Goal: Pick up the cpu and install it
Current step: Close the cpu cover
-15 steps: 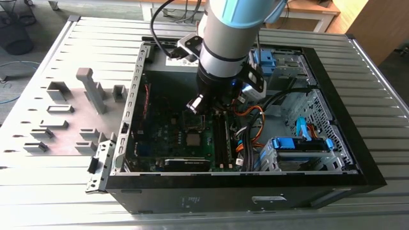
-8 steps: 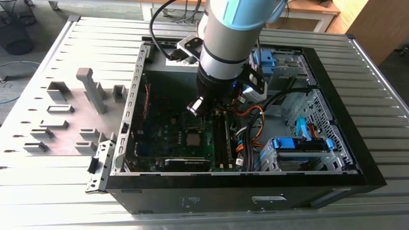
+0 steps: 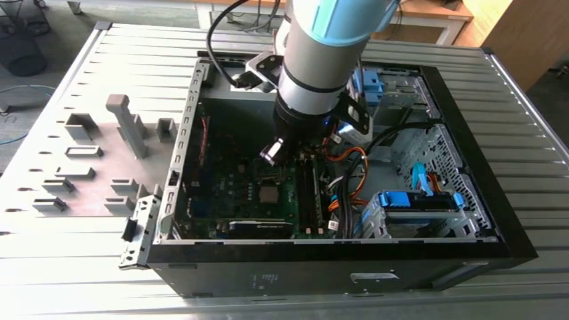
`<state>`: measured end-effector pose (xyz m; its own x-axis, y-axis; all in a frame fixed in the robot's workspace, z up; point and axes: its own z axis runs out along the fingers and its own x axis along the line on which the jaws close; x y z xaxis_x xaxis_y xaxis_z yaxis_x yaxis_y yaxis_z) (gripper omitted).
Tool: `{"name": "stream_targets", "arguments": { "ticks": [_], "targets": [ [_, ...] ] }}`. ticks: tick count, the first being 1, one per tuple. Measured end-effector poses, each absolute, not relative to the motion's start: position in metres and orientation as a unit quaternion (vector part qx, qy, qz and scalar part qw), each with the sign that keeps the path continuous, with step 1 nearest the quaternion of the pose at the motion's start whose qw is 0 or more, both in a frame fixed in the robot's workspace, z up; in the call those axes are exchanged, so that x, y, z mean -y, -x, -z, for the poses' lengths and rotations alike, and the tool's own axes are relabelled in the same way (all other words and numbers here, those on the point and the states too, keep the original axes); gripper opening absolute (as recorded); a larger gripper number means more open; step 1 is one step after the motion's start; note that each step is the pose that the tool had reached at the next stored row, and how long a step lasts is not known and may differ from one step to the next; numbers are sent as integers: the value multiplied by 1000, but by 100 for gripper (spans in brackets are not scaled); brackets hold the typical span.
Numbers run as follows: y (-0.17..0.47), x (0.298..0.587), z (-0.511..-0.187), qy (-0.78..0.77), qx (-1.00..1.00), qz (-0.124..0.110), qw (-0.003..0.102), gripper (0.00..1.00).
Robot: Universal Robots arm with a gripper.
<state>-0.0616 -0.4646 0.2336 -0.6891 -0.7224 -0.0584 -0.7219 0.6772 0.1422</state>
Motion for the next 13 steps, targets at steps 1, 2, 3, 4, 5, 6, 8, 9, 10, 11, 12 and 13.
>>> {"name": "stream_targets", "arguments": {
  "ticks": [1, 2, 3, 4, 5, 6, 8, 9, 10, 11, 12, 13],
  "targets": [
    [62, 465, -234, -395, 916, 77, 1, 11],
    [62, 466, -234, -395, 915, 77, 1, 11],
    [62, 467, -234, -396, 915, 77, 2, 11],
    [62, 468, -234, -397, 915, 77, 2, 11],
    [62, 469, -234, -397, 915, 77, 2, 11],
    [62, 470, -234, -398, 914, 77, 2, 11],
    [62, 472, -234, -399, 914, 77, 2, 11],
    [62, 473, -234, -399, 914, 77, 2, 11],
    [62, 473, -234, -400, 913, 77, 2, 11],
    [62, 474, -234, -401, 913, 77, 2, 11],
    [62, 475, -234, -401, 913, 77, 2, 11],
    [62, 476, -234, -402, 913, 77, 2, 11]
  ]
}}
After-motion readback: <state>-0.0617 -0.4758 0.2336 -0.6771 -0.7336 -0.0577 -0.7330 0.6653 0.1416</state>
